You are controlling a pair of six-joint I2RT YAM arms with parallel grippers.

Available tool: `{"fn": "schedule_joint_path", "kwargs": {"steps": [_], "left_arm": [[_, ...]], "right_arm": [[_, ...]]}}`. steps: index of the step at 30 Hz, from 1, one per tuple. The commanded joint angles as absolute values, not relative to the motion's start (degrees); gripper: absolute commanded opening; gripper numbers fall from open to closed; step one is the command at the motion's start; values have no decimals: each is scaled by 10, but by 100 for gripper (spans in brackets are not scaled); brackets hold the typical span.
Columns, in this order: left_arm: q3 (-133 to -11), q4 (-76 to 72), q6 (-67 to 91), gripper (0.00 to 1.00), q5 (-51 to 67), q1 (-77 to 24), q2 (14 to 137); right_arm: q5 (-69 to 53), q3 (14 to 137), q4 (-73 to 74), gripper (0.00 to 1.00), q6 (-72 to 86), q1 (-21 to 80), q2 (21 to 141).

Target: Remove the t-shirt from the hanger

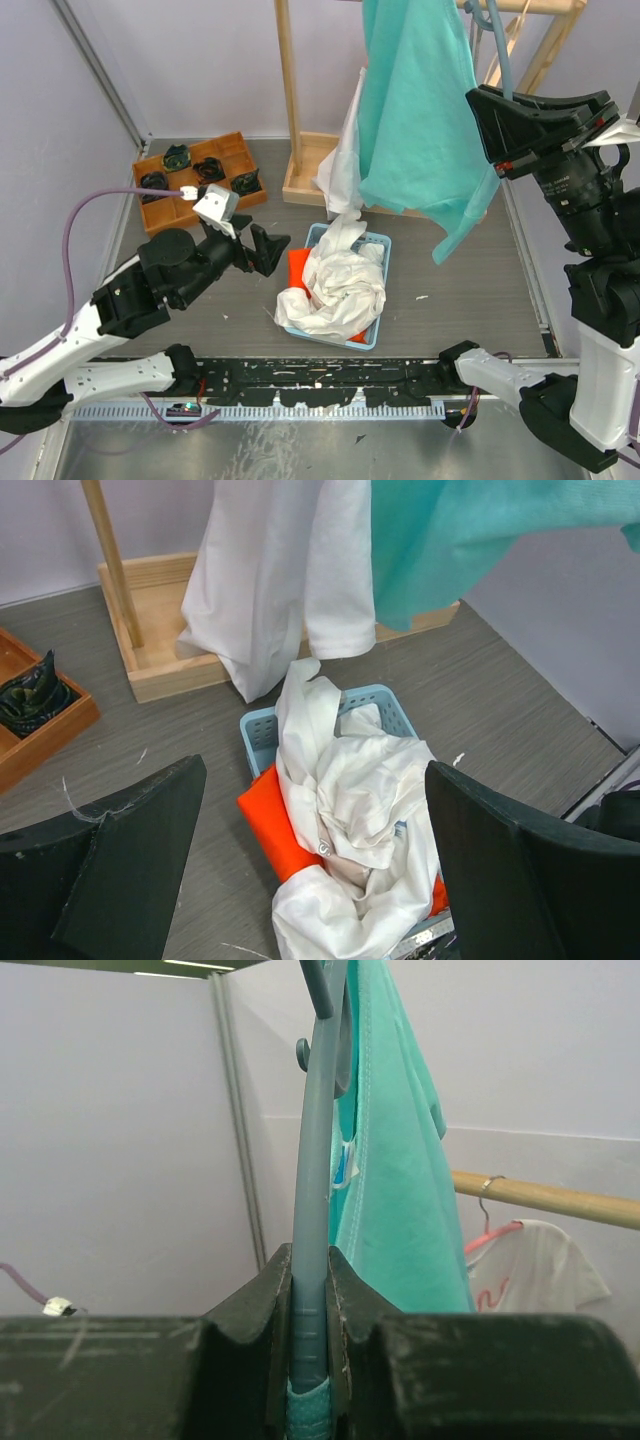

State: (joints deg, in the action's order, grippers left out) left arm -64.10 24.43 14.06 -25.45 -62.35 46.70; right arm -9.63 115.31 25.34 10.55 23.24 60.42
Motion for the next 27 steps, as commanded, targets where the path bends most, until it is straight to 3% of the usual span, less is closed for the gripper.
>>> {"fn": "schedule_joint_path", "kwargs": {"steps": [1,16,27], "left_arm": [[-662,247,142,98,-258,-621,458],[-686,243,115,98,-288,-621,429],[-775,201,27,98,-309,-622,507]], "right_arm": [[-183,1180,171,1,121,234,614],[-251,1062,139,1,140,234,628],[-252,916,115,1,135,238,609]]}}
